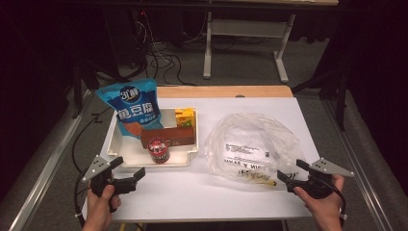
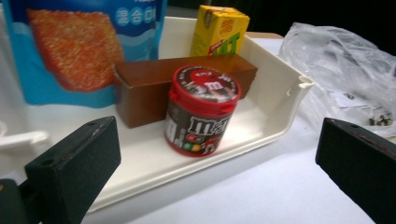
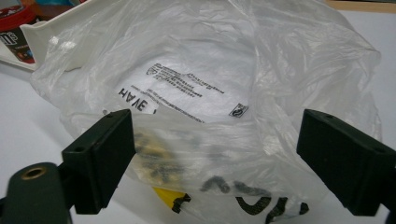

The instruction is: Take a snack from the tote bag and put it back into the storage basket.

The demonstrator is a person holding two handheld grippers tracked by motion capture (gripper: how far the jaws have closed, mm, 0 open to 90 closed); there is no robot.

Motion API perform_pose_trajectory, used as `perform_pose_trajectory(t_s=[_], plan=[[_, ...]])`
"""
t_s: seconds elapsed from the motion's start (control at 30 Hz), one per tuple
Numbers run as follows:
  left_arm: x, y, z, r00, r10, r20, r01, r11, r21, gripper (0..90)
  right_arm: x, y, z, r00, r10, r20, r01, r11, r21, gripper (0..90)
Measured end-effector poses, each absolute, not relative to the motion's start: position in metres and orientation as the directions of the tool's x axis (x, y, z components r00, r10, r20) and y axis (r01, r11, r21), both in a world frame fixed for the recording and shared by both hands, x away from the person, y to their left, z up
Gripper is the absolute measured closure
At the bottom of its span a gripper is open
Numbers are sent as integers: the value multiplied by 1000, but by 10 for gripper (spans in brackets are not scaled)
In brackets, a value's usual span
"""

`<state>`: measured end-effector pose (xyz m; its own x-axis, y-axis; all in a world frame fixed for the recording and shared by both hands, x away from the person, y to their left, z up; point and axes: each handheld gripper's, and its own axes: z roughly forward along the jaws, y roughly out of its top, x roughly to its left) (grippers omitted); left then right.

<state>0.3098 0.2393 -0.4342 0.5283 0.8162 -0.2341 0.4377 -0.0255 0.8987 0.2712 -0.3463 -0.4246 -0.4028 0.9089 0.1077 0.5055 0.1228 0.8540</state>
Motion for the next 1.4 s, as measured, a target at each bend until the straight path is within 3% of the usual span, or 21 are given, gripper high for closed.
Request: perform_pose_trajectory(t_s=[0.27, 0.7, 1.4], plan=[[304, 253, -441, 507, 830, -233, 444, -20, 896, 13, 265, -360, -426, -408, 908, 100, 493, 127, 861, 2], [303, 259, -450, 478, 856, -197, 465, -56, 884, 30, 257, -389, -436, -356, 928, 110, 504, 92, 859, 0], [303, 259, -451, 473, 866, -164, 460, -83, 884, 43, 259, -393, -446, -334, 938, 97, 516, 96, 851, 1]])
